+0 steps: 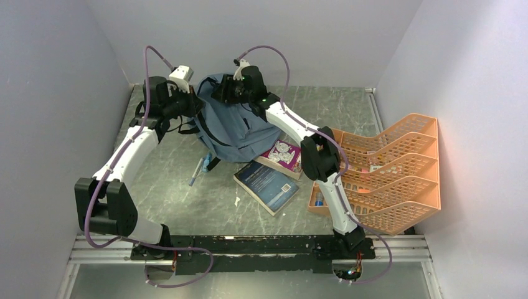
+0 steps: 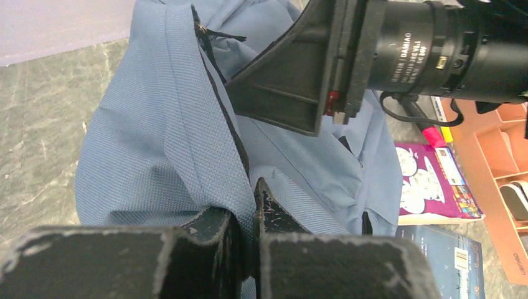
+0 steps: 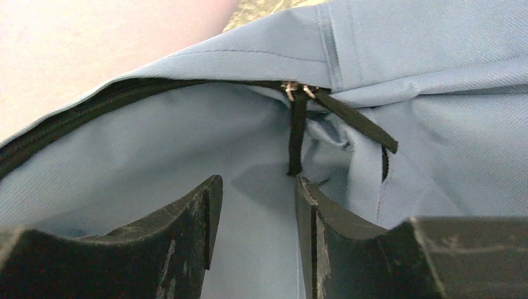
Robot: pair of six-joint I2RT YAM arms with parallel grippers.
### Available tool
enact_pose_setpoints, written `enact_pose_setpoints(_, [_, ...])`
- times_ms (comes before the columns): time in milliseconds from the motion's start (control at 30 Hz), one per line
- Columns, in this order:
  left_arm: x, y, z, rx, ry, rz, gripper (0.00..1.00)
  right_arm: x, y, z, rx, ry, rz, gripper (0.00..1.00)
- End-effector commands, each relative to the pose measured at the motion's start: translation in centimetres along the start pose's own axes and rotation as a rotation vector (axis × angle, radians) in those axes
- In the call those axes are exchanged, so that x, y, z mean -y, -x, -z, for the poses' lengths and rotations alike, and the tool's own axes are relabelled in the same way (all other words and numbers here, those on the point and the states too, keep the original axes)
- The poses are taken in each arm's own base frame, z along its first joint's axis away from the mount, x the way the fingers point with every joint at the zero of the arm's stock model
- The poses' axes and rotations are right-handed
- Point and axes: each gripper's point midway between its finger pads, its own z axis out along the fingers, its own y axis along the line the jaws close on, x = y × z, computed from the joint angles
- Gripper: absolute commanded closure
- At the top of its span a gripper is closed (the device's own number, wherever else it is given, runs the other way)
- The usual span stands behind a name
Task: Pack the student bag
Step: Unzip the student bag at the center of the board.
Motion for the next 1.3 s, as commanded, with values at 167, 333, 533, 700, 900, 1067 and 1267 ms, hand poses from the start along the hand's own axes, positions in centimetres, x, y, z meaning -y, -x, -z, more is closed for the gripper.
enact_pose_setpoints(167, [2.0, 4.0, 0.7, 0.139, -0.083, -0.083, 0.95, 1.9, 1.3, -1.4, 0.052, -0.088, -0.023, 0.49])
enact_pose_setpoints(333, [2.3, 3.9, 0.8, 0.141, -0.100, -0.083, 0.95, 2.1, 1.5, -1.9, 0.071, -0.080, -0.012, 0.53])
enact_pose_setpoints(533, [2.4, 3.9, 0.9, 0.146, -0.102, -0.088, 0.95, 2.1, 1.5, -2.3, 0.079, -0.059, 0.001, 0.70])
enact_pose_setpoints(700, [2.3, 3.8, 0.8, 0.144, -0.096, -0.087, 0.95, 1.3, 1.9, -1.9, 0.079, -0.029, 0.012, 0.88])
enact_pose_setpoints(900, [1.5, 3.6, 0.5, 0.133, -0.062, -0.073, 0.95, -0.5, 4.1, -0.4, 0.122, 0.001, 0.077, 1.00])
enact_pose_setpoints(1067, [0.8, 3.2, 0.1, 0.116, -0.034, -0.056, 0.95, -2.4, 5.5, 1.0, 0.129, 0.050, 0.130, 1.00])
enact_pose_setpoints(1267, [-0.4, 2.2, -0.7, 0.068, 0.021, -0.025, 0.95, -5.0, 7.1, 2.8, 0.142, 0.114, 0.185, 1.00])
